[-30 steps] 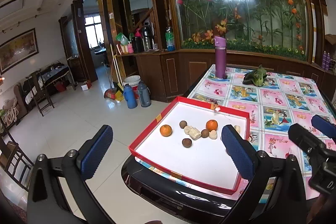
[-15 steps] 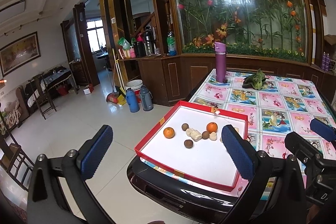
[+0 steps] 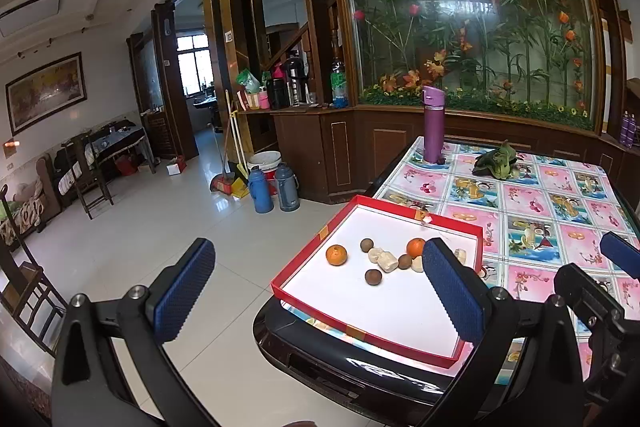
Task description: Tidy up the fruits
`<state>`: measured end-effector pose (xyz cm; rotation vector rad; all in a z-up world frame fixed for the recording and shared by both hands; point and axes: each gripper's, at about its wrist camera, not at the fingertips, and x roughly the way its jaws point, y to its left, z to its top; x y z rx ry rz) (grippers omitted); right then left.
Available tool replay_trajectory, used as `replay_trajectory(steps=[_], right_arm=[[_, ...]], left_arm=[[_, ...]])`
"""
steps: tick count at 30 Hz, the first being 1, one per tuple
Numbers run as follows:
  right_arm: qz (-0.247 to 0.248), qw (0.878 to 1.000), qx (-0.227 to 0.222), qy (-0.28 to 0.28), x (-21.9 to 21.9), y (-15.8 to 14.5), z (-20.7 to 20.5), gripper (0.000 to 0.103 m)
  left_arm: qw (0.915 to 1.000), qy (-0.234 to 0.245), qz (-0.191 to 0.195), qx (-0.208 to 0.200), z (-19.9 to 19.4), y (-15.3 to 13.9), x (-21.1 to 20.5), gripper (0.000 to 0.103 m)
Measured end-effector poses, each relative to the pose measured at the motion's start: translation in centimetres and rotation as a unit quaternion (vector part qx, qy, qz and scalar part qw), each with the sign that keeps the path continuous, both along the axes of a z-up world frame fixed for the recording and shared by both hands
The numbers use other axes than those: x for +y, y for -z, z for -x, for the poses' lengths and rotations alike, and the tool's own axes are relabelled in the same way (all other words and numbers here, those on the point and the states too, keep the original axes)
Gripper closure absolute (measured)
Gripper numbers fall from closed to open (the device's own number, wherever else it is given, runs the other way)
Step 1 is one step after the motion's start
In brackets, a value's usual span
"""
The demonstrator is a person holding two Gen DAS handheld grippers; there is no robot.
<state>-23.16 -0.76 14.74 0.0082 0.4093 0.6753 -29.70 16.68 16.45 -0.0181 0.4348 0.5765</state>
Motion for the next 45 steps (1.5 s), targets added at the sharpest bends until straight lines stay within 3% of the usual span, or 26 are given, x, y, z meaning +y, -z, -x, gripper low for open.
replay_trajectory(steps=[45], right_arm=[[0.002, 1.0, -0.001, -0.001, 0.88, 0.31, -0.17, 0.014]], left_arm=[[0.9998, 0.012, 0.013, 0.005, 0.64, 0.83, -0.29, 0.0]])
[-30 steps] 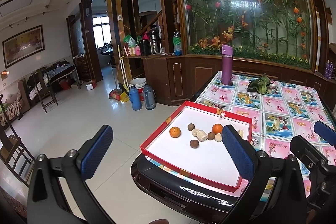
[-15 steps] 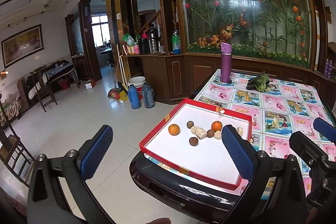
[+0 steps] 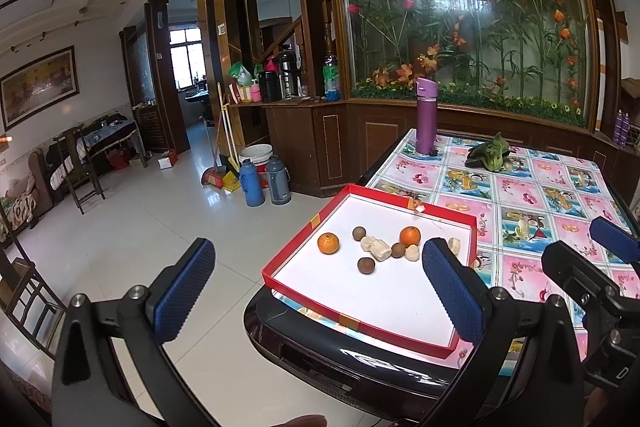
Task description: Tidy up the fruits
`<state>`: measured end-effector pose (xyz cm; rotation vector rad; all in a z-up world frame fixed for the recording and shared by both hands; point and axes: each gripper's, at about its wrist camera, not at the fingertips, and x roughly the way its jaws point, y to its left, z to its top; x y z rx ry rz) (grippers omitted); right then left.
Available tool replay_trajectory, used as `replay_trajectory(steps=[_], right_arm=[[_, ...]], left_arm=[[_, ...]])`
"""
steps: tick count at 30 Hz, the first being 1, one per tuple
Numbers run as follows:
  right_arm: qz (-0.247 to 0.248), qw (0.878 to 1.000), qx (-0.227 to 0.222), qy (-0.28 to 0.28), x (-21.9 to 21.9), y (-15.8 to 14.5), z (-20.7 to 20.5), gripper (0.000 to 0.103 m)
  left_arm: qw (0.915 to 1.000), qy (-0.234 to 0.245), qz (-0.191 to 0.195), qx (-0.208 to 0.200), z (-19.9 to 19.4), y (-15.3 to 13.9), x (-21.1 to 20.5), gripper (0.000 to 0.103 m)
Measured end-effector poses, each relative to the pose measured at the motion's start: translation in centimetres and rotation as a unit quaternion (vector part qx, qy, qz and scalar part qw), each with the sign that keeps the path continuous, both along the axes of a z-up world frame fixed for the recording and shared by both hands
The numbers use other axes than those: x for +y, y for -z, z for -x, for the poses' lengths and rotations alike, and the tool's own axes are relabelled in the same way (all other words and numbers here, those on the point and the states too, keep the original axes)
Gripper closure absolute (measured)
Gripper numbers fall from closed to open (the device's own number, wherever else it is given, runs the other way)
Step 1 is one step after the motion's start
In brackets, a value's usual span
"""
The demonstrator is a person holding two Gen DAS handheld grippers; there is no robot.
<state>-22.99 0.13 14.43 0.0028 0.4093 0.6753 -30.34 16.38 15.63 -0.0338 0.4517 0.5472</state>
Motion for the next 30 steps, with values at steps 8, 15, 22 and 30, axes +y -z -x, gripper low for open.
replay_trajectory(steps=[8, 15, 22, 30], right_arm=[[0.007, 1.0, -0.004, -0.001, 0.6, -0.2, -0.2, 0.014], [0.008, 1.0, -0.004, -0.001, 1.0, -0.4, -0.5, 0.014], [0.011, 1.0, -0.005, 0.0, 1.4, -0.5, -0.9, 0.014], [0.011, 1.0, -0.007, 0.003, 2.4, -0.8, -2.0, 0.014]], left_arm=[[0.9999, 0.002, 0.008, -0.007, 0.1, 0.1, 0.5, 0.0], [0.9998, 0.002, 0.021, -0.006, -0.5, 0.3, 1.7, 0.0], [0.9993, 0.006, 0.036, -0.004, -1.5, 0.4, 2.8, 0.0], [0.9995, 0.007, 0.03, -0.007, -2.4, 0.3, 3.5, 0.0]])
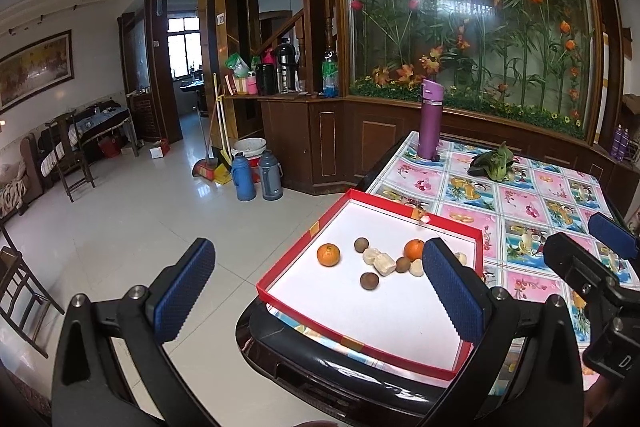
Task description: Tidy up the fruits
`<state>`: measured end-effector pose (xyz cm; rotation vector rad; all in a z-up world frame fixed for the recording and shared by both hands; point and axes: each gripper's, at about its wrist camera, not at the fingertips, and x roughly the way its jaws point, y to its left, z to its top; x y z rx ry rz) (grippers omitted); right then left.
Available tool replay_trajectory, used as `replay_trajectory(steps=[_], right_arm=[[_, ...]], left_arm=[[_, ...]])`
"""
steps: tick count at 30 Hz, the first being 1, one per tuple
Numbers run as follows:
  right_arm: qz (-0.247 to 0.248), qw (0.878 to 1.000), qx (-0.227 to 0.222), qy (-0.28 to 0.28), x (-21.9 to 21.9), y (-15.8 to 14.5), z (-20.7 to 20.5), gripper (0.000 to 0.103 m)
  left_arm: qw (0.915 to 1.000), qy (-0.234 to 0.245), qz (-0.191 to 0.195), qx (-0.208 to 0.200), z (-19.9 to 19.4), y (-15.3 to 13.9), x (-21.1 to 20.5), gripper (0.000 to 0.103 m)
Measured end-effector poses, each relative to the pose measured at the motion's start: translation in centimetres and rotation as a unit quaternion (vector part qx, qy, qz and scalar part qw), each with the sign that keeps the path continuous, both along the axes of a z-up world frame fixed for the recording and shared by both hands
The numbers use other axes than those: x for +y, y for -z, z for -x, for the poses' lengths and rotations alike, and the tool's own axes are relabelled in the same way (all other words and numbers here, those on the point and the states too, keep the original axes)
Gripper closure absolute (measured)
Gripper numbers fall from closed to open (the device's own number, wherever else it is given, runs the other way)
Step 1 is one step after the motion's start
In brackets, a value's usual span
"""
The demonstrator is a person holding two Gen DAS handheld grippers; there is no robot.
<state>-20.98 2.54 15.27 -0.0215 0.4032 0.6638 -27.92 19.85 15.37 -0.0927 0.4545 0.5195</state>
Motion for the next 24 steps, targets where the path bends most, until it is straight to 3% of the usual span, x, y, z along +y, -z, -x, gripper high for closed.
replay_trajectory(steps=[24], right_arm=[[0.006, 1.0, 0.016, -0.005, 1.6, 0.5, -1.4, 0.014]], left_arm=[[0.9999, -0.009, -0.001, 0.007, -2.0, 0.4, 3.1, 0.0]])
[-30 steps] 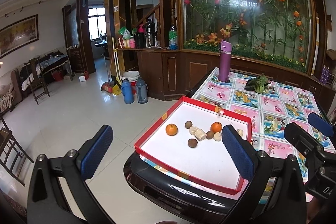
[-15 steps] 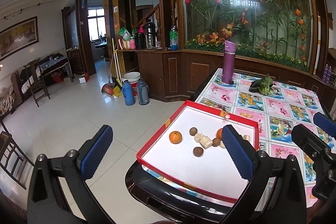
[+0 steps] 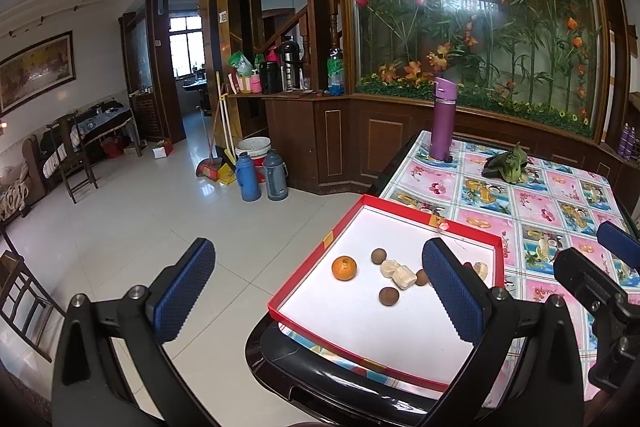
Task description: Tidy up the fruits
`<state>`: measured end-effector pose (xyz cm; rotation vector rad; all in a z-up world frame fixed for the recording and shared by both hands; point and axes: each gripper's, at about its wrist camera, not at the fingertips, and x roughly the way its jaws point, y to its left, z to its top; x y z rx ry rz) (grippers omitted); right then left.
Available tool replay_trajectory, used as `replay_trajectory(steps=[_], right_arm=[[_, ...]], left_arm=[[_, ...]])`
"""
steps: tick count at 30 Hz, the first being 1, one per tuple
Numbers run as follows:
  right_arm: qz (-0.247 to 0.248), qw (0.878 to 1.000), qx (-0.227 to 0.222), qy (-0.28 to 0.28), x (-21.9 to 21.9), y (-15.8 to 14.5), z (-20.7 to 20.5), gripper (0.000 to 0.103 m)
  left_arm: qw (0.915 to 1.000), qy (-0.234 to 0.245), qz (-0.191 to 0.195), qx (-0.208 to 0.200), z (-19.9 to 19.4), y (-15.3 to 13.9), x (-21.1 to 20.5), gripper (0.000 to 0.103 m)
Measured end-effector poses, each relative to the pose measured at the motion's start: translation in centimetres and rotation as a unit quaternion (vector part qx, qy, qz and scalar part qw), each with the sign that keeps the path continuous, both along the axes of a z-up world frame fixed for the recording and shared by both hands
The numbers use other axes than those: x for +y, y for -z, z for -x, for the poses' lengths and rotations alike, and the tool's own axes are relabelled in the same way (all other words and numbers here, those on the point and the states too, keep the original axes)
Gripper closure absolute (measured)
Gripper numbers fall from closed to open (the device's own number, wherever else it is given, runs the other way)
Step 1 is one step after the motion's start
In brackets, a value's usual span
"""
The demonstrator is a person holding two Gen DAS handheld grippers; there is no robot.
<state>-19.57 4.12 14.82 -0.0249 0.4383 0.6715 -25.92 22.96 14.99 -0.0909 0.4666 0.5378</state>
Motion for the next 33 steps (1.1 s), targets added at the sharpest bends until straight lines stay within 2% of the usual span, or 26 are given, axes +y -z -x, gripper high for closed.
replay_trajectory(steps=[17, 33], right_arm=[[-0.002, 1.0, 0.013, 0.007, 0.2, 1.2, -0.9, 0.014], [-0.003, 1.0, 0.023, 0.009, 0.0, 1.3, -1.1, 0.014]], left_arm=[[1.0, -0.002, 0.004, 0.005, -0.4, 0.5, 1.0, 0.0], [0.9998, 0.013, 0.002, 0.013, -1.0, 0.8, 0.1, 0.0]])
